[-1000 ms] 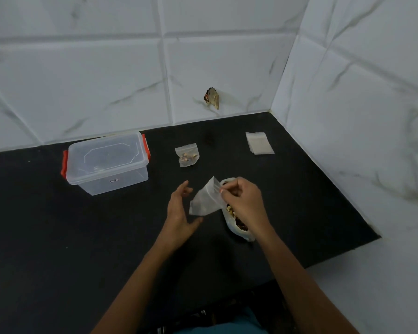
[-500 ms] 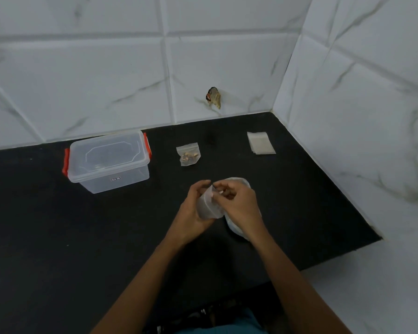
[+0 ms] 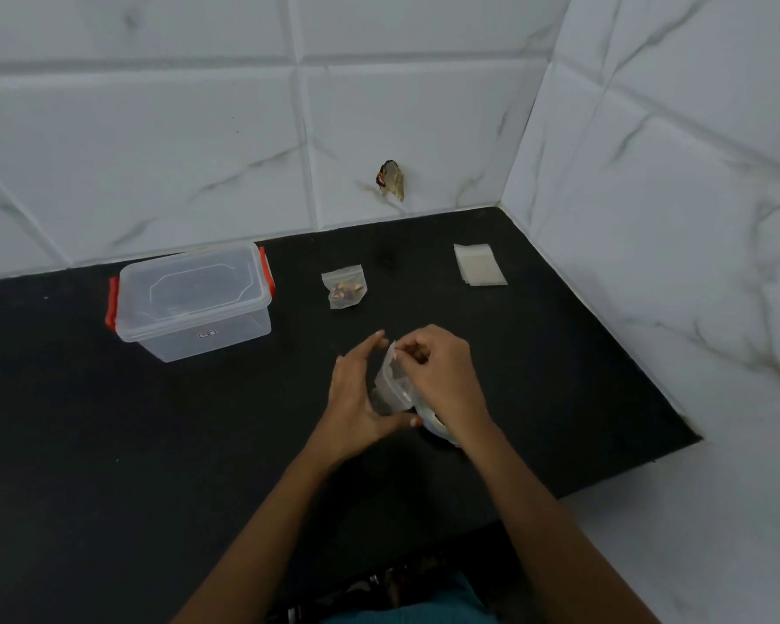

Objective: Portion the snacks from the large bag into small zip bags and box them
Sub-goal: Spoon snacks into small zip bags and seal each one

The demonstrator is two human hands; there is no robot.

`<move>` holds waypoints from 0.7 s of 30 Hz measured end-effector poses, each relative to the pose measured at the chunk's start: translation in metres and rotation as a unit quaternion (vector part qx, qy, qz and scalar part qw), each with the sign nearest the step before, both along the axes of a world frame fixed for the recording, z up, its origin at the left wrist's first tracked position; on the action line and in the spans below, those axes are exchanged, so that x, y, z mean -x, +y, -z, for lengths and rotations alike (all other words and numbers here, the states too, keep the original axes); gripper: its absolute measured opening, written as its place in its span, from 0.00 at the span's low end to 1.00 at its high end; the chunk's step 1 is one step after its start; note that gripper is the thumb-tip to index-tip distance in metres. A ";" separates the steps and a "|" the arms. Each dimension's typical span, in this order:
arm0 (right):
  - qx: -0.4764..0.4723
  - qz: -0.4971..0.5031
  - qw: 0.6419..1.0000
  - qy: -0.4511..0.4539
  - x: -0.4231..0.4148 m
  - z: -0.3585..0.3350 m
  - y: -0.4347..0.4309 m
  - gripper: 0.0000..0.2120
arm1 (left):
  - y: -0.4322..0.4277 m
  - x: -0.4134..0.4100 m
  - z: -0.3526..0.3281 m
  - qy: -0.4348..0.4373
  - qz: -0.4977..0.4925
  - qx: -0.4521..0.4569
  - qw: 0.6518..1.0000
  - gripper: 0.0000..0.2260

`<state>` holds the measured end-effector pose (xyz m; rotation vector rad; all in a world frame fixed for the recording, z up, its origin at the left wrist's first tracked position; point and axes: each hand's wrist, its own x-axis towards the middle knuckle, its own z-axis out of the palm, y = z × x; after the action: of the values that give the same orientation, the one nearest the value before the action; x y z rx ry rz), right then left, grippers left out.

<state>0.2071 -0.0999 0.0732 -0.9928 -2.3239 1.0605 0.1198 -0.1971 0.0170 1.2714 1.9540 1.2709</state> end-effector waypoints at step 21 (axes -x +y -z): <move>0.117 -0.002 0.993 -0.030 -0.002 0.006 0.002 0.14 | 0.018 -0.006 0.004 -0.068 -0.039 -0.043 0.996 0.33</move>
<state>0.2093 -0.0983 0.0669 -1.1184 -2.2873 1.3458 0.1259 -0.1793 0.0134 1.1247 1.8876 1.4543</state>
